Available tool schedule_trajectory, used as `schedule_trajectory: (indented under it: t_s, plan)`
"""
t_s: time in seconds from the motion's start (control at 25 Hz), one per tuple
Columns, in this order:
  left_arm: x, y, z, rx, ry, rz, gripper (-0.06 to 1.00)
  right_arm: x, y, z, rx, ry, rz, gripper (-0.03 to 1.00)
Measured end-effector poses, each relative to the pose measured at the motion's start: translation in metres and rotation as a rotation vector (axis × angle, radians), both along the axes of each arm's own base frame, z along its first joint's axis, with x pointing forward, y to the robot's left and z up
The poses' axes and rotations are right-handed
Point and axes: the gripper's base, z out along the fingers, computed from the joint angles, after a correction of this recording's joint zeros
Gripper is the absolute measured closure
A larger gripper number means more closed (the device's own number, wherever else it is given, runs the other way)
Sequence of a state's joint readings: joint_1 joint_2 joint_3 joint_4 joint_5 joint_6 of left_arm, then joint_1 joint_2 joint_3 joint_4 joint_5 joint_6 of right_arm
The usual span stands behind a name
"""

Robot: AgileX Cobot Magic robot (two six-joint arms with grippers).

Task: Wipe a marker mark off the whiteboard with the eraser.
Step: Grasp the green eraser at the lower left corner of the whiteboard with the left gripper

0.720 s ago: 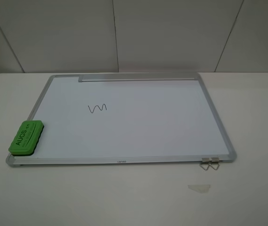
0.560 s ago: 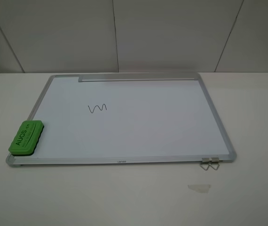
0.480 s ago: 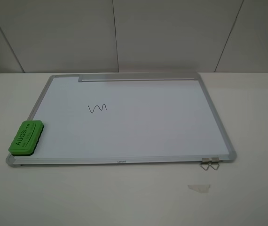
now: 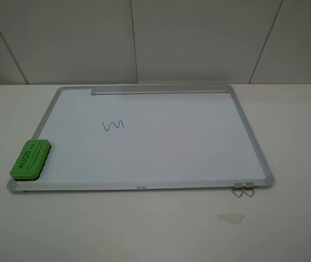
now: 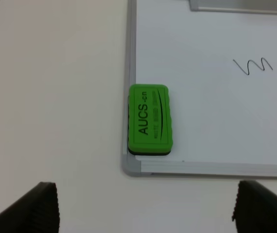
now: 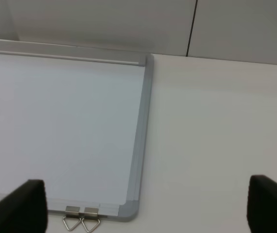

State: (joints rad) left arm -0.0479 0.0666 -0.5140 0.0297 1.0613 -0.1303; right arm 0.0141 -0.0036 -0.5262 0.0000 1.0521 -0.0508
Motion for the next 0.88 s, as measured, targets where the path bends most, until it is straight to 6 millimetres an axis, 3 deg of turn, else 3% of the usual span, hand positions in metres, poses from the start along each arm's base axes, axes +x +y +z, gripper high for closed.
schedule_trajectory:
  t_s: [0.24,0.56,0.76,0.88]
  plan:
    - [0.031,-0.002,0.028,-0.010,0.132,0.009,0.21,0.000,0.000,0.000,0.000,0.000,0.000,0.15]
    - [0.081,-0.004,0.083,-0.020,0.218,0.020,0.21,0.000,0.000,0.000,0.000,0.000,0.000,0.15]
    - [0.110,-0.006,0.093,-0.018,0.304,0.024,0.21,0.000,0.000,0.000,0.000,0.000,0.000,0.15]
    - [0.138,-0.007,0.085,-0.010,0.440,0.027,0.21,0.000,0.000,0.000,0.000,0.000,0.000,0.15]
